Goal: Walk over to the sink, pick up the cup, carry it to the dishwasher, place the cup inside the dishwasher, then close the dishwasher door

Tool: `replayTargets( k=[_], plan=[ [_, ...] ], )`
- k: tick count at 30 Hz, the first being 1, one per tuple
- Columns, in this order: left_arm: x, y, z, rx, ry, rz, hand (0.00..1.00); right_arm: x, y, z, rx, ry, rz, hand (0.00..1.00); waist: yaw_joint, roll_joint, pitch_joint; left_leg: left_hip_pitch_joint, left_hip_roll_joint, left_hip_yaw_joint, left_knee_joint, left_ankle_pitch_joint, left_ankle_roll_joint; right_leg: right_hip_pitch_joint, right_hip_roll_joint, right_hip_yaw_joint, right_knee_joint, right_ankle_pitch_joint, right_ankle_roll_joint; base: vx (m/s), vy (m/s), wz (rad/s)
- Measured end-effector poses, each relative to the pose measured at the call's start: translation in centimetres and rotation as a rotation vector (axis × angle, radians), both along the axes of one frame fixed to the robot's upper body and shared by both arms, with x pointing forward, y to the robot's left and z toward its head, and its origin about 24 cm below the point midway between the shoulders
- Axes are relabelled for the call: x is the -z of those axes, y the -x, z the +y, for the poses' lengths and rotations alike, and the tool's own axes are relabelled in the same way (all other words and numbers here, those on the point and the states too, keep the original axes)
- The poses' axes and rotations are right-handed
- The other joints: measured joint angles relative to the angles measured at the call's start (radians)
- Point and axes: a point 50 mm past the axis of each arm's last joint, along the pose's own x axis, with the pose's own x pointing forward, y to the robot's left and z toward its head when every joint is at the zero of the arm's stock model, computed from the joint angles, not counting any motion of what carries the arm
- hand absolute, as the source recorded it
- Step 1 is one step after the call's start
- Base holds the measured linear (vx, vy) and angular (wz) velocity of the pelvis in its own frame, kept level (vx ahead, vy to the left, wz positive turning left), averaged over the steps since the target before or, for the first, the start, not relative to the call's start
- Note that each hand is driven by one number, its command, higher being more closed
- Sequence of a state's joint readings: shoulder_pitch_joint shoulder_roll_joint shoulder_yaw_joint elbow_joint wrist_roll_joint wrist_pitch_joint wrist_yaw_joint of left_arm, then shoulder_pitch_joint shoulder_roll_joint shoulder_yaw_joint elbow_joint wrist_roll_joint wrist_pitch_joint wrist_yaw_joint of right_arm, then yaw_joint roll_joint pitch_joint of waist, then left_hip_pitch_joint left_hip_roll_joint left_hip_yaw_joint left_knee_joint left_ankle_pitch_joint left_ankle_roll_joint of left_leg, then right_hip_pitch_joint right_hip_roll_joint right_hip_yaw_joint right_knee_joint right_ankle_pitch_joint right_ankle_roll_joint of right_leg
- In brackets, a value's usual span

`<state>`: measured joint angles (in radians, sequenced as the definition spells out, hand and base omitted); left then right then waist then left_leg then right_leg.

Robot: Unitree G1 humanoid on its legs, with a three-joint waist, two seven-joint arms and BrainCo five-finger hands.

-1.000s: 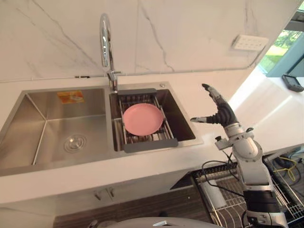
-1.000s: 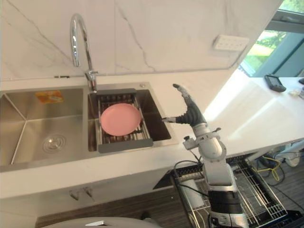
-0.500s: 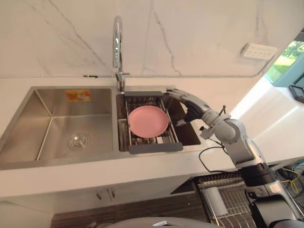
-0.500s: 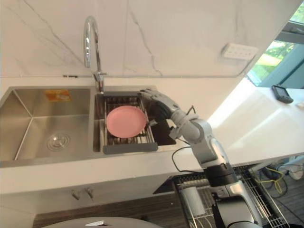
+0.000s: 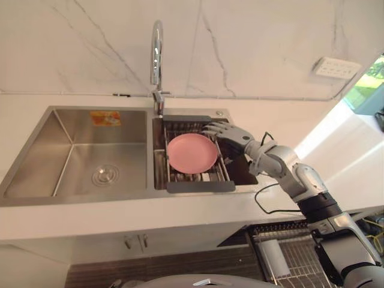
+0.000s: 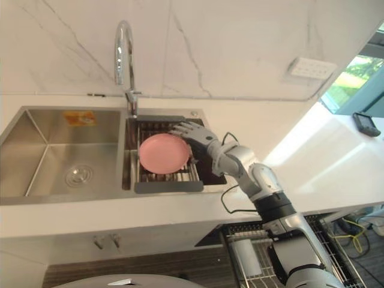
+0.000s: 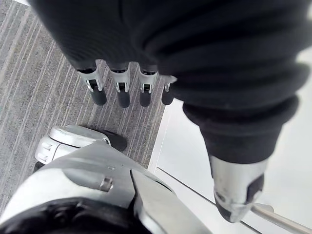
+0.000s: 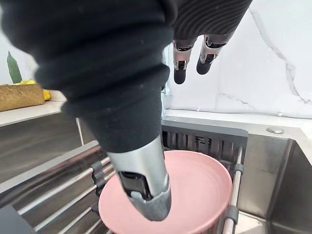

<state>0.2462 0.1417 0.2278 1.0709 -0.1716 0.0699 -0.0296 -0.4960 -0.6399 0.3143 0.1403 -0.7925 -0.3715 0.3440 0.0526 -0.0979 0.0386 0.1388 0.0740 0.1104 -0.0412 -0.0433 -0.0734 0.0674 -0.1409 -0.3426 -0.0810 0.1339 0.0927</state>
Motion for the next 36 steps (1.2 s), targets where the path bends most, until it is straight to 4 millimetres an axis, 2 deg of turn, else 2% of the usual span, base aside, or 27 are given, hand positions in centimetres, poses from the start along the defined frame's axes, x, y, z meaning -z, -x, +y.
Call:
replayTargets(
  k=[10,16,36],
  plan=[
    [0.0,-0.1,0.0,0.034,0.002,0.011,0.0,2.2,-0.4,-0.6,0.03,0.05,0.06,0.0,0.003,0.001,0.0,0.0,-0.001,-0.001,-0.002,0.001,0.0,-0.001,0.001,-0.001,0.0,0.0,0.0,-0.01,-0.002,0.0],
    [0.0,-0.1,0.0,0.036,0.003,0.012,0.0,2.7,-0.5,-0.9,0.043,0.067,0.067,0.0,0.003,0.002,0.001,0.0,-0.006,-0.003,-0.002,0.002,0.001,0.0,0.001,-0.003,0.0,0.0,0.0,-0.01,0.0,0.0],
    [0.0,-0.2,-0.1,0.056,0.001,0.01,0.0,5.4,-0.2,-0.4,0.081,0.003,0.14,0.0,0.008,0.004,0.002,-0.007,-0.008,-0.028,-0.014,0.015,0.003,0.002,-0.006,-0.025,0.0,-0.001,0.001,-0.02,-0.004,0.04]
  ],
)
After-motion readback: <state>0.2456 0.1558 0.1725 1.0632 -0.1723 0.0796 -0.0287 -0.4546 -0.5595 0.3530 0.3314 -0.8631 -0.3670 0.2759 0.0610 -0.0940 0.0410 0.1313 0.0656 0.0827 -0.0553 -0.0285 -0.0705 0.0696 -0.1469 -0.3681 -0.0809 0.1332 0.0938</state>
